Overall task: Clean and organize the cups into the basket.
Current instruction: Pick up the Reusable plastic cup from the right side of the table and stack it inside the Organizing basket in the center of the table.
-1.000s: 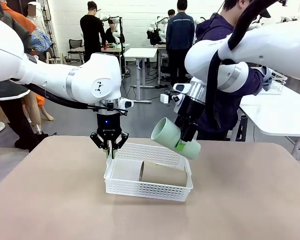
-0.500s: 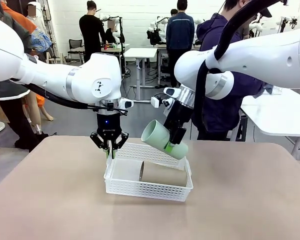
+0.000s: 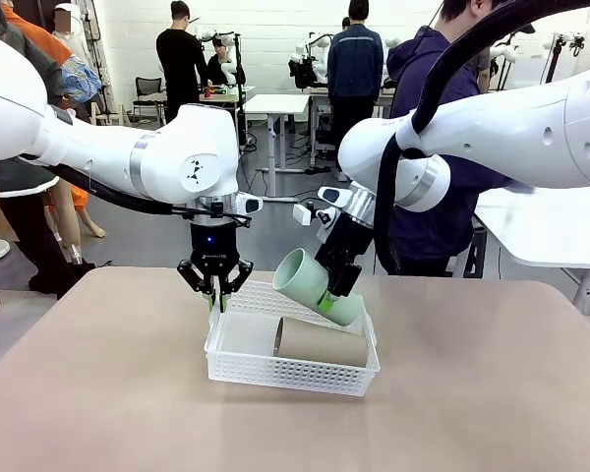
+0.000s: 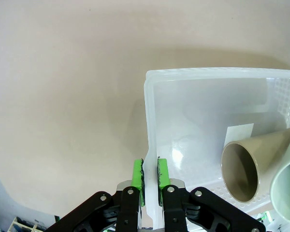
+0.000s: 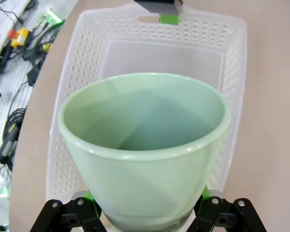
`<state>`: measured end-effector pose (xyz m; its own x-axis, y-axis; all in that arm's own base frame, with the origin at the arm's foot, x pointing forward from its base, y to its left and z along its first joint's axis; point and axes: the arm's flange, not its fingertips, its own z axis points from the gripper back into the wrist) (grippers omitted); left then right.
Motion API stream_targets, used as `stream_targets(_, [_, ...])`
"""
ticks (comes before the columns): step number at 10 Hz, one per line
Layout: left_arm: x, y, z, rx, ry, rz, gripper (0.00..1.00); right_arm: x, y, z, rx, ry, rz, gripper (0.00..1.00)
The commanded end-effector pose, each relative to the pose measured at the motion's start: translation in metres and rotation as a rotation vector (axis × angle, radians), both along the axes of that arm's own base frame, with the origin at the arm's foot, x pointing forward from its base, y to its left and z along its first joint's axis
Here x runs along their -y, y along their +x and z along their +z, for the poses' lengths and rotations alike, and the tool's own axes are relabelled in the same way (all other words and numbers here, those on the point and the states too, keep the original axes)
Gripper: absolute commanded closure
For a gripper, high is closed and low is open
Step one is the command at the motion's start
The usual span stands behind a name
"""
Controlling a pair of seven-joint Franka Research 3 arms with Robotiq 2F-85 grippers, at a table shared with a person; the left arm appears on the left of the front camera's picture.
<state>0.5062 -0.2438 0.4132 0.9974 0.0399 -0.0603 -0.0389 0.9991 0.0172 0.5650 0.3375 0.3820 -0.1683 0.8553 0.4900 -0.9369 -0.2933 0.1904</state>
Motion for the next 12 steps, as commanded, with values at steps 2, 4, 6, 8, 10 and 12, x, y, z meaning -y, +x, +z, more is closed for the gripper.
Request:
stream_targets(2, [0.001, -0.001, 0.000, 0.004, 0.000, 0.012, 1.00, 0.002, 0.000, -0.013, -0.020, 0.047, 0.019, 0.16])
stream_targets(4, [0.001, -0.001, 0.000, 0.004, 0.000, 0.012, 1.00, 0.003, 0.001, -0.023, -0.038, 0.049, 0.023, 0.16])
stream_targets(6, [0.001, -0.001, 0.000, 0.004, 0.000, 0.012, 1.00, 0.003, 0.000, -0.031, -0.051, 0.042, 0.026, 0.16])
stream_targets(8, [0.001, -0.001, 0.000, 0.004, 0.000, 0.012, 1.00, 0.005, 0.001, -0.034, -0.064, 0.047, 0.023, 0.14])
stream_targets(10, [0.001, -0.001, 0.000, 0.004, 0.000, 0.012, 1.00, 0.005, 0.000, -0.031, -0.065, 0.057, 0.026, 0.00])
stream_targets(12, [0.001, -0.001, 0.000, 0.004, 0.000, 0.012, 1.00, 0.006, 0.000, -0.029, -0.064, 0.069, 0.022, 0.00])
